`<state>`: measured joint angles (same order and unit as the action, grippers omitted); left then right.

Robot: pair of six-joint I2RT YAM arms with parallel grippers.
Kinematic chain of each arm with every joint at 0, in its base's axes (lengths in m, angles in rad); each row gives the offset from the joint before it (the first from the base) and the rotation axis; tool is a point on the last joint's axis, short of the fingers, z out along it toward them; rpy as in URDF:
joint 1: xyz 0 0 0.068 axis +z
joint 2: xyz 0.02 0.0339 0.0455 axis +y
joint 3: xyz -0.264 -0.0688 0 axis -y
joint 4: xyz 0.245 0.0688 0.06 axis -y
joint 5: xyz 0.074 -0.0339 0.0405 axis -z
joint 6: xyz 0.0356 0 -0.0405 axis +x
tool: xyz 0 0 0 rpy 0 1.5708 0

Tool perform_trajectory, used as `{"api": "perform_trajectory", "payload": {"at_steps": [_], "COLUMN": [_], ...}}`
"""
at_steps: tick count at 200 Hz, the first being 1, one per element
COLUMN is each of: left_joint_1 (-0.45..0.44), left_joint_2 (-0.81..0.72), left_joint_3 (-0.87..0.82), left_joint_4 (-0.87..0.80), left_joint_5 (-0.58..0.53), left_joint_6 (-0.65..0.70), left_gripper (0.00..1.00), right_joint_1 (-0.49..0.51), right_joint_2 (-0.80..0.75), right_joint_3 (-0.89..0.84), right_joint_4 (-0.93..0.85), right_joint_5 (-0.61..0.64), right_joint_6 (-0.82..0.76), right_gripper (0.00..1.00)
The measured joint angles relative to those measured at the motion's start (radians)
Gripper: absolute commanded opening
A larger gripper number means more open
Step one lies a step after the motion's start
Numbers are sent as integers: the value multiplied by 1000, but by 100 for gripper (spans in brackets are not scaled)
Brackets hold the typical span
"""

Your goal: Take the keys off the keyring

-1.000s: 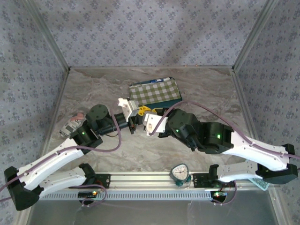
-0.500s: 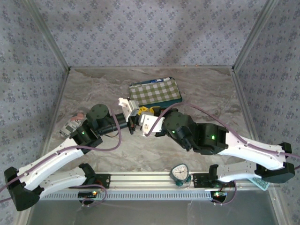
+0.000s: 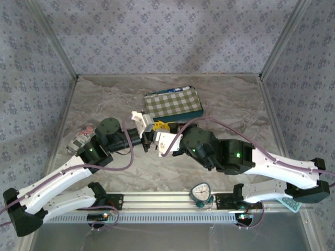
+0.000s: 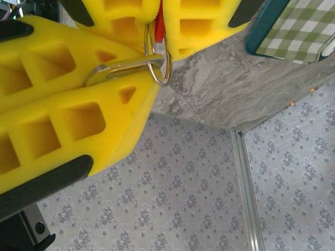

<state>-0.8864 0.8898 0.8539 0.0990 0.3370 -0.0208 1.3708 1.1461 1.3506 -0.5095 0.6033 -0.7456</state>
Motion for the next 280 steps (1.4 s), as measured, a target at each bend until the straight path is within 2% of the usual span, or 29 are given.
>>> {"api": "perform_trajectory", "payload": {"at_steps": [121, 236, 280], "left_joint_1": [0, -4, -4], "left_joint_2": [-5, 15, 15], "left_joint_3": [-7, -7, -7], "left_joint_4": [38, 84, 96], "left_joint_5": [18, -20, -24], "left_joint_6": [-8, -8, -8], "left_gripper": [0, 0, 0], "right_joint_1": [10, -73, -79], "right_joint_2": [-67, -85, -97], "right_joint_3": [-79, -92, -98], "right_joint_4": [112, 148, 148], "right_joint_5": [11, -49, -68], "right_joint_6": [47, 189, 186], "right_gripper": [0, 0, 0]}}
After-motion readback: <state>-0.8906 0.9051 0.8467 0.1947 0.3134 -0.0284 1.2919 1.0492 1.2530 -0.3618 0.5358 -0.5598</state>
